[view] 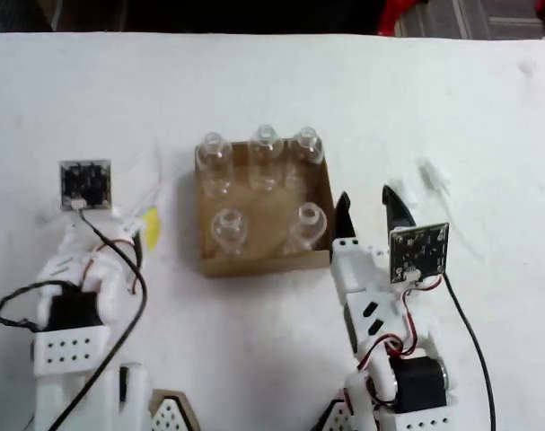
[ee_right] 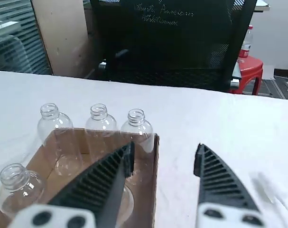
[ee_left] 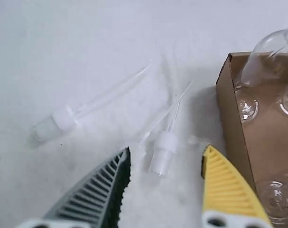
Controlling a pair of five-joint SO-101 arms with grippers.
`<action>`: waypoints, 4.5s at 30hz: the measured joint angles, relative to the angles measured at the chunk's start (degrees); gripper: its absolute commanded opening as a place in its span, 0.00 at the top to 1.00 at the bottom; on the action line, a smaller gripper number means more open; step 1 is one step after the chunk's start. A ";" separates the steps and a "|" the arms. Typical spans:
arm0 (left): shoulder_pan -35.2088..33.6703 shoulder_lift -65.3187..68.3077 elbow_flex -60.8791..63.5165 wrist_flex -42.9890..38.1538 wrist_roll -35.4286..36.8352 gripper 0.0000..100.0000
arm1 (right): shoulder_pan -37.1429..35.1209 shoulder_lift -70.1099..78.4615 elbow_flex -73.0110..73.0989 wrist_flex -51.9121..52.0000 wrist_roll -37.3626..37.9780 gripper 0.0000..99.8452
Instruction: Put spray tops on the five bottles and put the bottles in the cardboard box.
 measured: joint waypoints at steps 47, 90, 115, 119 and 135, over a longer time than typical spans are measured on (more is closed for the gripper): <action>-23.12 91.96 -91.43 41.14 37.98 0.77 | 18.64 48.35 -7.74 -7.56 -3.69 0.82; -21.36 115.60 -109.45 45.80 56.70 0.85 | 15.03 48.35 -5.71 -11.78 -1.58 0.82; -26.20 116.48 -118.24 54.59 62.33 0.69 | 14.95 48.35 -5.71 -11.78 -1.58 0.82; -26.29 117.71 -118.42 54.59 63.91 0.69 | 14.95 48.35 -5.71 -11.78 -1.58 0.82; -27.08 120.70 -120.53 52.04 64.09 0.95 | 14.95 48.35 -5.71 -11.78 -1.58 0.82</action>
